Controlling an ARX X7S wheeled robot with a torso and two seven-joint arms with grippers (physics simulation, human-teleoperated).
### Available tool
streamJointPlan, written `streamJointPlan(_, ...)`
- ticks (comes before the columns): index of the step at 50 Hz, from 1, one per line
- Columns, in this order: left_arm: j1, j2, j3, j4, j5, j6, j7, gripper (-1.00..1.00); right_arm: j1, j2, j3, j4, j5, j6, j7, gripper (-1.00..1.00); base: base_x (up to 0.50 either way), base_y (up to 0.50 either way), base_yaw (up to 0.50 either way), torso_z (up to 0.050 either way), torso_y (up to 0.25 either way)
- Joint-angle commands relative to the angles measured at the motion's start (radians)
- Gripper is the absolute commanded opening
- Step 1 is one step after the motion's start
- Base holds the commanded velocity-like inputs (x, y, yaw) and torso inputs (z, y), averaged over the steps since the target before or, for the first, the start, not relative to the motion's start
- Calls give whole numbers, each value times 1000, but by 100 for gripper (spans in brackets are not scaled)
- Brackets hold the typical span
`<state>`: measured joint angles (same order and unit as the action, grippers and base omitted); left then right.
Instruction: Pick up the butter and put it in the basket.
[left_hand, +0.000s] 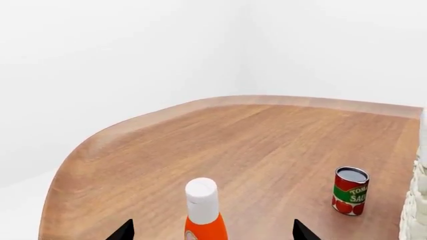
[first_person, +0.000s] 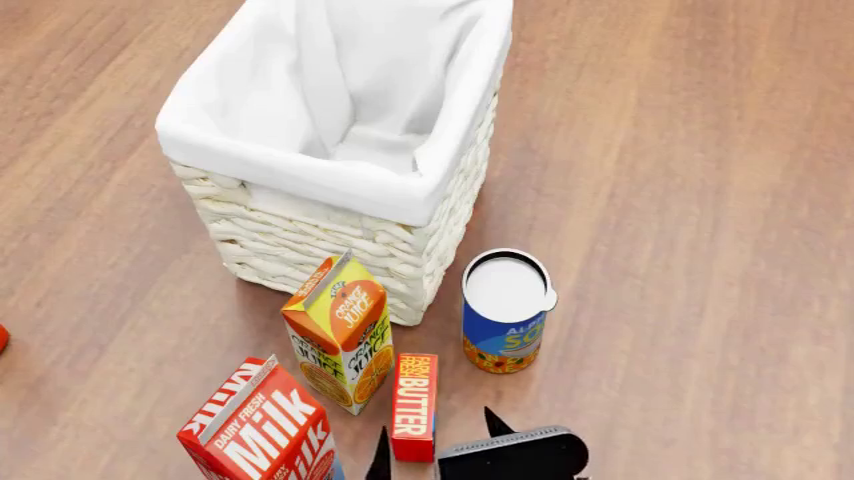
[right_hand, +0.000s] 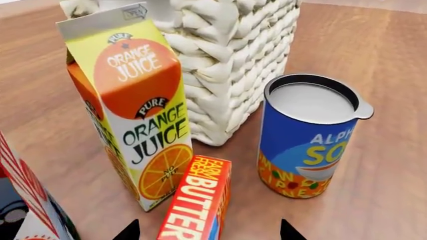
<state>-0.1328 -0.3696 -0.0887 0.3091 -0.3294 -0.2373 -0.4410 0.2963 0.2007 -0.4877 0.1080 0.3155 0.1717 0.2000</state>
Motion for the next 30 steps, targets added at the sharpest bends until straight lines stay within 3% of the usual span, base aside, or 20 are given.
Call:
streamJointPlan(1, -5, 26, -46, 15, -26, -51, 24, 100, 35, -27, 17, 36, -3, 14, -44, 100, 0, 0, 0, 0, 0)
streamJointPlan(30, 13, 16, -56, 68, -54, -84, 4, 100, 106, -29, 13, 109, 46, 73, -71, 100, 0, 0, 0, 0, 0)
